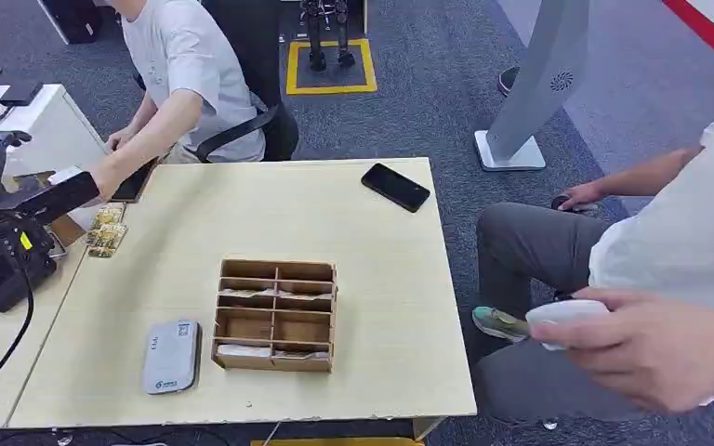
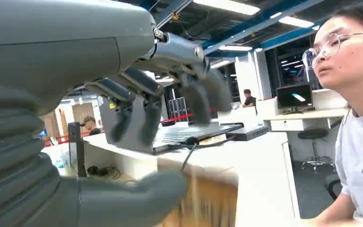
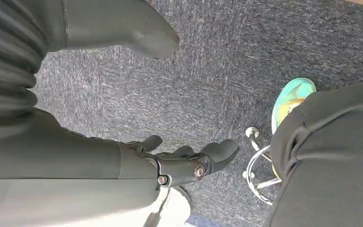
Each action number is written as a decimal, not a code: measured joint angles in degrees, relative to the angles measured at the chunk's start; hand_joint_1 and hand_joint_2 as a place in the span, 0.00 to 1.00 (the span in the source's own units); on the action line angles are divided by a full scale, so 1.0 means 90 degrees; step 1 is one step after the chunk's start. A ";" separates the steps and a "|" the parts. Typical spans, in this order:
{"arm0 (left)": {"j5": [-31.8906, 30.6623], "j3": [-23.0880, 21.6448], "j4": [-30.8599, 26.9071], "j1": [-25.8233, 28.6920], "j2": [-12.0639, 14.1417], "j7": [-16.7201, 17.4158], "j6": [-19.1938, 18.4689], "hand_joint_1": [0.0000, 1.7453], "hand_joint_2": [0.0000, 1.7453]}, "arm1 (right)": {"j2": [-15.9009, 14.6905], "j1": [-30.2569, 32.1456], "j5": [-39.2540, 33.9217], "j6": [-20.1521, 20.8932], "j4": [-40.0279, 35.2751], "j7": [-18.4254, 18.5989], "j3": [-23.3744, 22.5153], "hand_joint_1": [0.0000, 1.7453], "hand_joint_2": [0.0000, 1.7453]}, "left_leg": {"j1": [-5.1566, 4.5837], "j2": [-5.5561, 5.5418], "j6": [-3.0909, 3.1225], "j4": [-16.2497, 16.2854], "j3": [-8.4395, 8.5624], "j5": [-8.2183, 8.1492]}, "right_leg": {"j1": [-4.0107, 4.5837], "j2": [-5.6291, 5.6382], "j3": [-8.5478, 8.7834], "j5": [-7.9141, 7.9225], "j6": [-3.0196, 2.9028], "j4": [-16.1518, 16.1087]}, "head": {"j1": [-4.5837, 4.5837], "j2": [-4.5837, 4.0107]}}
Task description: Pass the card to the sensor for recognition and then transmit it.
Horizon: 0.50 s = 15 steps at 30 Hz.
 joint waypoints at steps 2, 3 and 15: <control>0.0056 0.0000 0.0000 0.0019 0.0017 -0.0007 0.0019 0.00 1.00 | -0.0012 0.0021 -0.0056 -0.0010 0.0005 0.0005 0.0056 0.00 1.00 | 0.0000 0.0000 0.0000 0.0000 0.0000 0.0000 | 0.0000 0.0000 0.0000 0.0000 0.0000 0.0000 | 0.0000 0.0000; 0.0114 0.0000 0.0000 0.0057 0.0031 -0.0019 0.0070 0.00 1.00 | -0.0024 0.0040 -0.0066 -0.0010 0.0007 0.0005 0.0094 0.00 1.00 | 0.0000 0.0000 0.0000 0.0000 0.0000 0.0000 | 0.0000 0.0000 0.0000 0.0000 0.0000 0.0000 | 0.0000 0.0000; 0.0129 0.0000 -0.0002 0.0086 0.0070 -0.0046 0.0073 0.00 1.00 | -0.0029 0.0056 -0.0078 -0.0012 0.0024 0.0005 0.0136 0.00 1.00 | 0.0000 -0.0001 0.0000 0.0000 0.0000 0.0000 | 0.0000 -0.0001 0.0001 0.0000 0.0000 0.0000 | 0.0000 0.0000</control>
